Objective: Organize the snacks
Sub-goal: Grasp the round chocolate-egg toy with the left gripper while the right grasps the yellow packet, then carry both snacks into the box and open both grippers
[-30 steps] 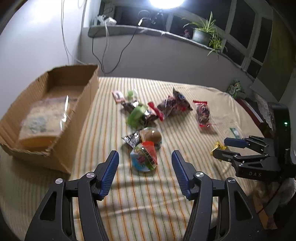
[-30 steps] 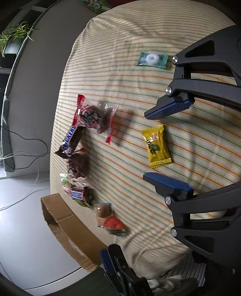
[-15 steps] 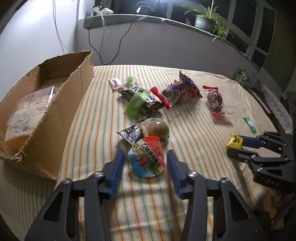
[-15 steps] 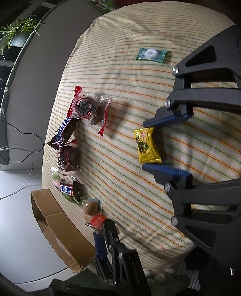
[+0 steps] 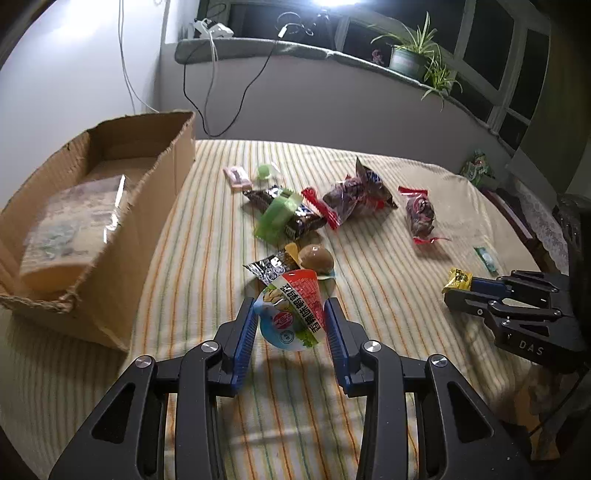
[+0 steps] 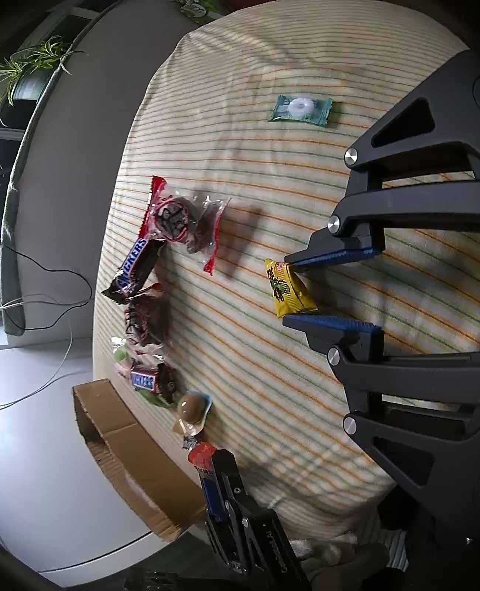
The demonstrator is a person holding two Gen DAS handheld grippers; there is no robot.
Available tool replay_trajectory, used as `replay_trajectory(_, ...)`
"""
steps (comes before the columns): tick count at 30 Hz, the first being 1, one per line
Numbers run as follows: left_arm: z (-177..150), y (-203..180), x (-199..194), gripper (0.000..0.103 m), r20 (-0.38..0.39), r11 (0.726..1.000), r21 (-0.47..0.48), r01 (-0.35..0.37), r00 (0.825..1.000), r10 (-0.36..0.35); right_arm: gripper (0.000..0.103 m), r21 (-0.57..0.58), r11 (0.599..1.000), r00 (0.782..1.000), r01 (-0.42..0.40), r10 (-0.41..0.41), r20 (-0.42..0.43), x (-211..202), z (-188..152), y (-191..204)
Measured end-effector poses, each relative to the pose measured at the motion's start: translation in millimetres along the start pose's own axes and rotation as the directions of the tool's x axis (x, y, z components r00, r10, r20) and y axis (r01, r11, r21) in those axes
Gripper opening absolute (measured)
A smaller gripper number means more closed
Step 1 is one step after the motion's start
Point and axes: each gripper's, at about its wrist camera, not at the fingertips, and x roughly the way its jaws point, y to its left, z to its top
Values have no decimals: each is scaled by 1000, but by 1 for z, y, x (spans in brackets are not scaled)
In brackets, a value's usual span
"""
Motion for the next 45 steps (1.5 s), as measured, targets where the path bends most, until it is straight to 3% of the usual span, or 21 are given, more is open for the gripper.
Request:
replay_trajectory(9, 14, 14, -25, 36, 68, 1000, -26, -5, 998, 7, 25, -25, 999, 998, -36, 37, 55, -13, 23, 13)
replay_trajectory(22, 39, 72, -45, 35, 133, 990, -109, -85, 986, 99, 25, -146, 978, 973, -147, 170, 155, -14, 110, 75)
replay_trajectory(33, 46, 103, -49, 36, 147, 979, -164, -120, 979, 144, 25, -222, 947, 953, -233, 268, 143, 24, 171, 131)
replay_trajectory(45, 67, 130, -37, 36, 135, 970, -190, -149, 975, 176, 25, -256, 932, 952, -257, 290, 100, 61, 196, 165)
